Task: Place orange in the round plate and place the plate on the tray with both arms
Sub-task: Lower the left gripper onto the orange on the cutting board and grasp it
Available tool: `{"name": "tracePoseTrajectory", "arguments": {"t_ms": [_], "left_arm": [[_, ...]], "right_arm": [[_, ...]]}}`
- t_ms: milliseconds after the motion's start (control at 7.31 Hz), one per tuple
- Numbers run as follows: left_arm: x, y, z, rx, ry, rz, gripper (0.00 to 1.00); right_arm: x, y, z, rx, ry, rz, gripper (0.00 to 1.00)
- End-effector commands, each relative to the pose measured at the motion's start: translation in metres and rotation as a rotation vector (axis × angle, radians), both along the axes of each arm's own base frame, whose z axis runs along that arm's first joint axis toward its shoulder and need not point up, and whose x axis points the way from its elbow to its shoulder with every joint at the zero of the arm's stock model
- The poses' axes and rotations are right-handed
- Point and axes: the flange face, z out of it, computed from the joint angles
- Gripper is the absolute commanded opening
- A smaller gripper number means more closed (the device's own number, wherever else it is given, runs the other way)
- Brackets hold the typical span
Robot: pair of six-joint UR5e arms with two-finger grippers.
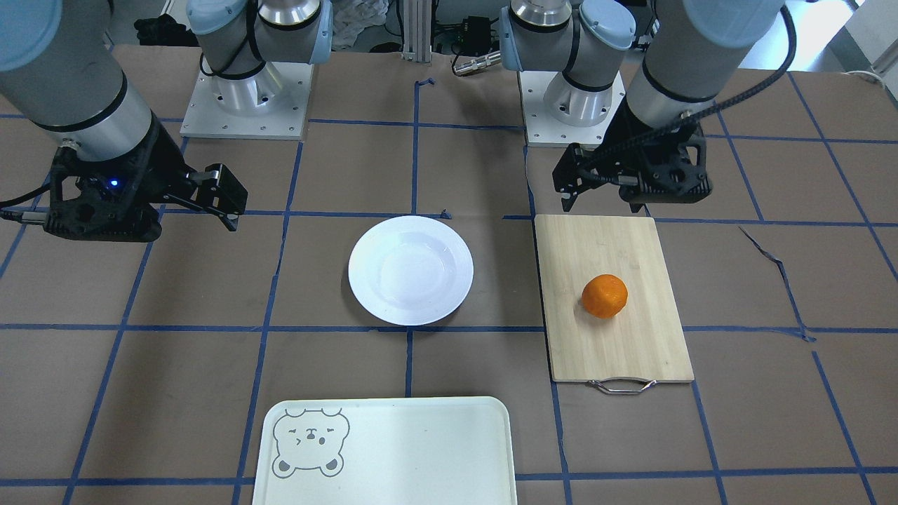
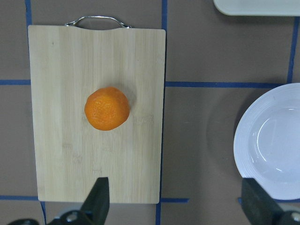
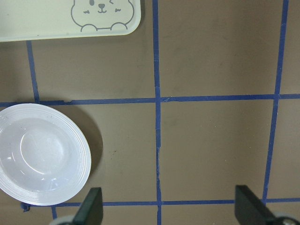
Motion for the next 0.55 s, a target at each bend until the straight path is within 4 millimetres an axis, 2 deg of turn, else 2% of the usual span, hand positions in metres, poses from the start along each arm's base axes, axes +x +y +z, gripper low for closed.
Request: {"name": "tracePoseTrajectory", "arguments": {"t_ms": [0,274,410], "left_arm": [[0.026,-0.007,-0.07,0.118,-0.112,-0.057,1.0],[0.029,-0.028,-0.12,0.101,-0.112,-0.052,1.0],[0.028,-0.034,-0.132,0.089,-0.102,-0.055,1.0]], "right_arm": [[0.0,0.0,-0.001,0.001,0.0,0.0,1.0],[0.0,0.0,-0.001,0.001,0.0,0.0,1.0],[0.0,0.0,-0.001,0.001,0.0,0.0,1.0]]}}
